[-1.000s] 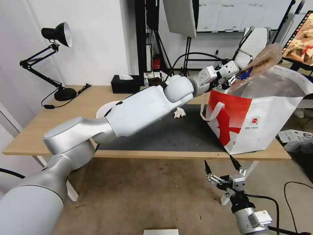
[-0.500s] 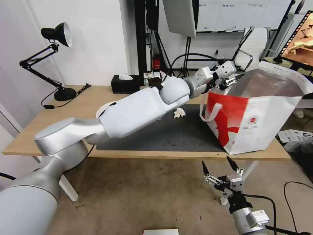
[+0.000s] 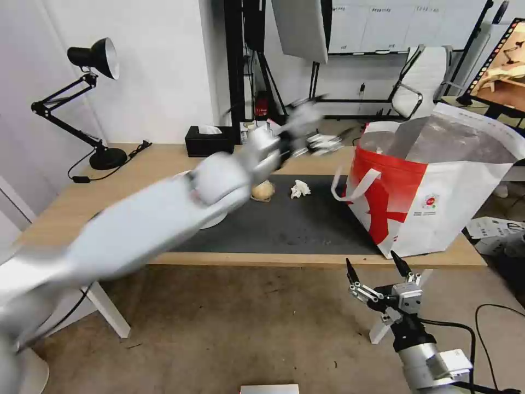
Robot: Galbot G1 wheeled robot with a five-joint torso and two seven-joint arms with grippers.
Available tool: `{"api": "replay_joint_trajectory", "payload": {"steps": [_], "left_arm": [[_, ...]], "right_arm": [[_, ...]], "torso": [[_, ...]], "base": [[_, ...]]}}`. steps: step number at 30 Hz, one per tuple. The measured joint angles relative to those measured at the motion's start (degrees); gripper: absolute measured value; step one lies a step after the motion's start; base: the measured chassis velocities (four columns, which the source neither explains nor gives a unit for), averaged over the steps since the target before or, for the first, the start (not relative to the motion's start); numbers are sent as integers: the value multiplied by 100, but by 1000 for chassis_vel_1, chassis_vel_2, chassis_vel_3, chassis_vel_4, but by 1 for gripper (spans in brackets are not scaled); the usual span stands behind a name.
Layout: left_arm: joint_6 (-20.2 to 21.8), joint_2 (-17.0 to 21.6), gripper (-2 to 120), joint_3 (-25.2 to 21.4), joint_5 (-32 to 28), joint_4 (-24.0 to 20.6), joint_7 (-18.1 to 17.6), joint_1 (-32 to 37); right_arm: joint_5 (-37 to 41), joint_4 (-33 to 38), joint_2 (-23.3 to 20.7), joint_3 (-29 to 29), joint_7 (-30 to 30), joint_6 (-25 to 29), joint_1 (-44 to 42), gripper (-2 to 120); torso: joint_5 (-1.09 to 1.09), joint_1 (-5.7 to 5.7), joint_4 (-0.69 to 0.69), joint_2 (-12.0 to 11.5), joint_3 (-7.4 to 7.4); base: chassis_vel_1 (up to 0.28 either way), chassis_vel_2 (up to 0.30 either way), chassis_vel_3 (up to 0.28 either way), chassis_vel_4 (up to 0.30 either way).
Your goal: Pick up the trash from the table and place it into the takeout bag.
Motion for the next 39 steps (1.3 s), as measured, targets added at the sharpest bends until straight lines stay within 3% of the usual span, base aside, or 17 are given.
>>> {"api": "replay_joint_trajectory", "payload": {"steps": [1,2,5,6,8,9,12,14,16,17,20,24,39], "left_arm": [[-47,238,100,-581,183,-282,8,725],[-47,238,100,-581,183,-282,8,725],[-424,552,100,-2459,1249,-988,49,3047],[-424,552,100,-2459,1249,-988,49,3047],[-626,319,100,-3435,1732,-1268,10,4479],[-626,319,100,-3435,1732,-1268,10,4479],[-969,-410,100,-4299,2424,-1375,6,6152],[-1104,-625,100,-4456,2638,-1354,27,6492],[-1437,-1531,100,-4852,3276,-1191,141,7474],[-1437,-1531,100,-4852,3276,-1191,141,7474],[-1378,-2319,100,-4833,3543,-1178,171,7952],[-1408,-2625,100,-4739,3877,-1097,247,8034],[-1505,-2662,100,-4762,3927,-938,289,8049]], "right_arm": [[-5,4,26,-19,0,60,-21,100],[-5,4,26,-19,0,60,-21,100],[-116,-45,178,-64,-17,226,-123,100],[-116,-45,178,-64,-17,226,-123,100],[-223,-68,276,-74,-20,302,-203,100],[-223,-68,276,-74,-20,302,-203,100],[-326,-65,391,-72,-7,344,-314,100],[-332,-62,413,-69,0,357,-341,100],[-364,-146,504,-82,-4,632,-405,100],[-364,-146,504,-82,-4,632,-405,100],[-395,-569,671,-146,-117,1167,-425,100],[-395,-796,773,-165,-187,1305,-443,100],[-384,-851,690,-175,-206,1137,-325,100]], "torso": [[0,-1,-1,0,0],[0,-1,-1,0,0],[6,-1,-3,1,0],[6,-1,-3,1,0],[3,-1,-6,1,0],[3,-1,-6,1,0],[3,-1,-5,0,0],[2,-1,-3,1,0],[2,-2,-3,1,-1],[2,-2,-3,1,-1],[7,-1,-5,1,1],[6,-1,-7,0,1],[5,1,-6,0,1]], "base": [[0,0,0,0],[0,0,0,0],[0,0,0,0],[0,0,0,0],[0,0,0,0],[0,0,0,0],[0,0,0,0],[0,0,0,0],[0,0,0,0],[0,0,0,0],[0,0,0,0],[0,0,0,0],[0,0,0,0]]}}
